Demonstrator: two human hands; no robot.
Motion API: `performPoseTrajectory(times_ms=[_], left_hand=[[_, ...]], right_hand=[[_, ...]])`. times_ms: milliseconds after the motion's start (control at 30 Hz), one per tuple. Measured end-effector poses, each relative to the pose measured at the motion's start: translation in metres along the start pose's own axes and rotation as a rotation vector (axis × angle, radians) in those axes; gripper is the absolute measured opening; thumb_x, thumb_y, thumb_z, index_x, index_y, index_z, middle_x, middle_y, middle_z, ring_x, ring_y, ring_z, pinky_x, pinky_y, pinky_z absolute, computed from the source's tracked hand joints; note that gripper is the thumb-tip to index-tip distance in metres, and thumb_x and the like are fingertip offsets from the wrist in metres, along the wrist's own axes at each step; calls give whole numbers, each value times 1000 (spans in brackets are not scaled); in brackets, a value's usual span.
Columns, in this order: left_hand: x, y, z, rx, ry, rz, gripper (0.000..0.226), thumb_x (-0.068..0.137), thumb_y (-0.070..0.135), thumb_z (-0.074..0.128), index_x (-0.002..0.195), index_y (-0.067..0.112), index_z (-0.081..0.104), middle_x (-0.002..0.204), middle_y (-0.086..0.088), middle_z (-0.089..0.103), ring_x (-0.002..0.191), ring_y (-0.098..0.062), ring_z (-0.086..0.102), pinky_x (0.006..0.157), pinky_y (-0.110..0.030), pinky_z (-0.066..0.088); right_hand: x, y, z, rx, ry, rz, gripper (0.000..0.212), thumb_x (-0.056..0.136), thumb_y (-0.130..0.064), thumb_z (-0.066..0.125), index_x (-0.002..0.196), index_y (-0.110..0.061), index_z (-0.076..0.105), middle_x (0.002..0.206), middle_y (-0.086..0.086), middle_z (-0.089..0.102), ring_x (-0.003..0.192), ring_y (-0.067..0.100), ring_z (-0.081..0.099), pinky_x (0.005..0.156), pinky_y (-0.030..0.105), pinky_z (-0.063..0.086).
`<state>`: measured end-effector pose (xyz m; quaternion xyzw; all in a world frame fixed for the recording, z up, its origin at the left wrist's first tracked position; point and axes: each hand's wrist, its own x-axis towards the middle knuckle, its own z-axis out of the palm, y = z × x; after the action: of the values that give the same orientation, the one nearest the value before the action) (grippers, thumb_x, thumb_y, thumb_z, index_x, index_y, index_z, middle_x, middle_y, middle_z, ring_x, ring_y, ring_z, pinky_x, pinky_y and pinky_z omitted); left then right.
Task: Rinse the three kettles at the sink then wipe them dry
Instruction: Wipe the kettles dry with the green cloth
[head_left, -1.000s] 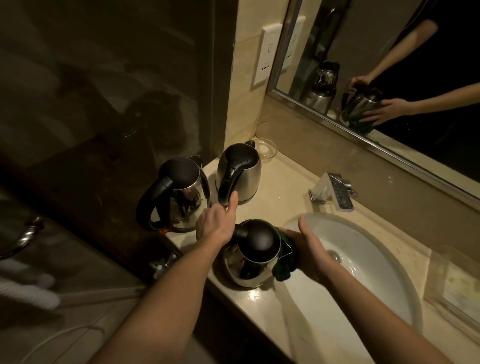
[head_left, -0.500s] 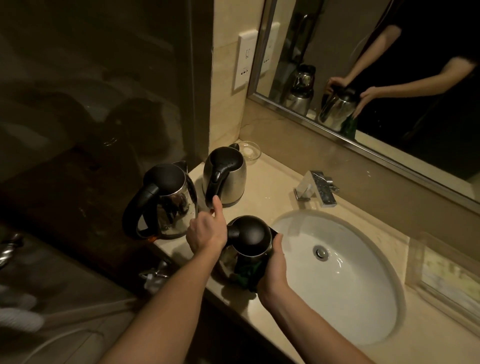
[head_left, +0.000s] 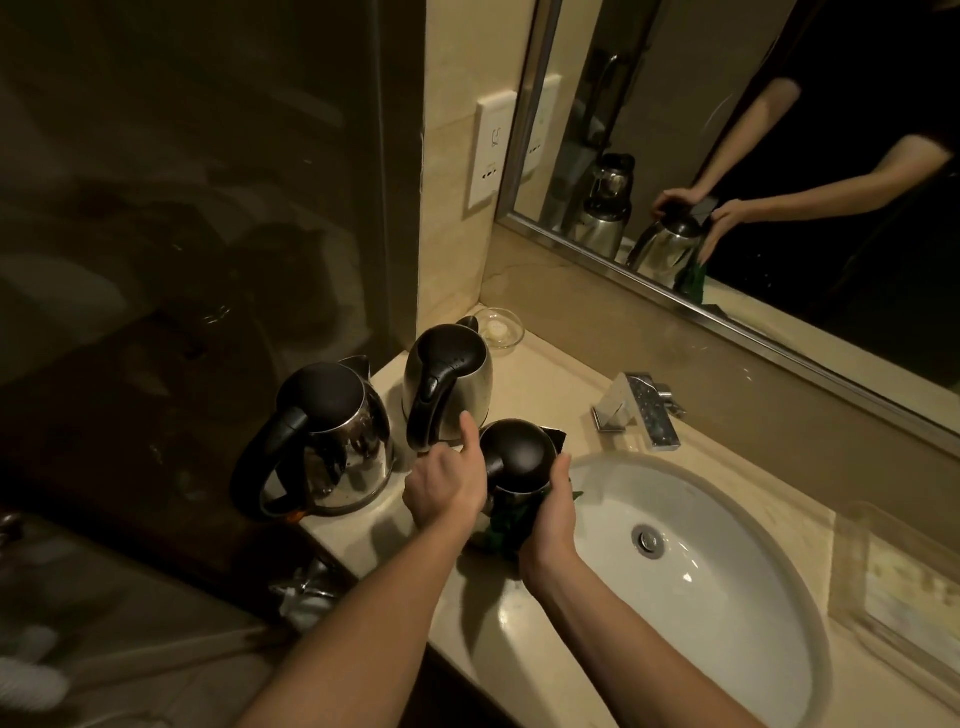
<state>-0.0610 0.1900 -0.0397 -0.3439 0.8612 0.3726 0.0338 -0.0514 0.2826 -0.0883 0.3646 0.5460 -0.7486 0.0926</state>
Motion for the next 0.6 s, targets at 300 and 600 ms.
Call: performPoseTrajectory(times_ms=[300, 600], left_hand=[[21, 57, 40, -47, -51, 28, 75, 101, 64, 16, 131, 12, 60, 126, -16, 64, 120, -31, 60, 100, -41, 44], [54, 109, 74, -83, 6, -51, 77, 100, 66, 15, 132, 14, 62, 124, -13, 67, 118, -32, 61, 98, -41, 45]], right_hand=[[84, -27, 10, 40, 48, -116, 117, 42, -105, 47, 138, -39, 52, 132, -1, 59, 122, 27, 56, 106, 53, 44], [131, -77, 20, -6, 11, -48, 115, 45, -105, 46, 128, -26, 63, 126, 3, 66, 114, 24, 62, 105, 47, 46]])
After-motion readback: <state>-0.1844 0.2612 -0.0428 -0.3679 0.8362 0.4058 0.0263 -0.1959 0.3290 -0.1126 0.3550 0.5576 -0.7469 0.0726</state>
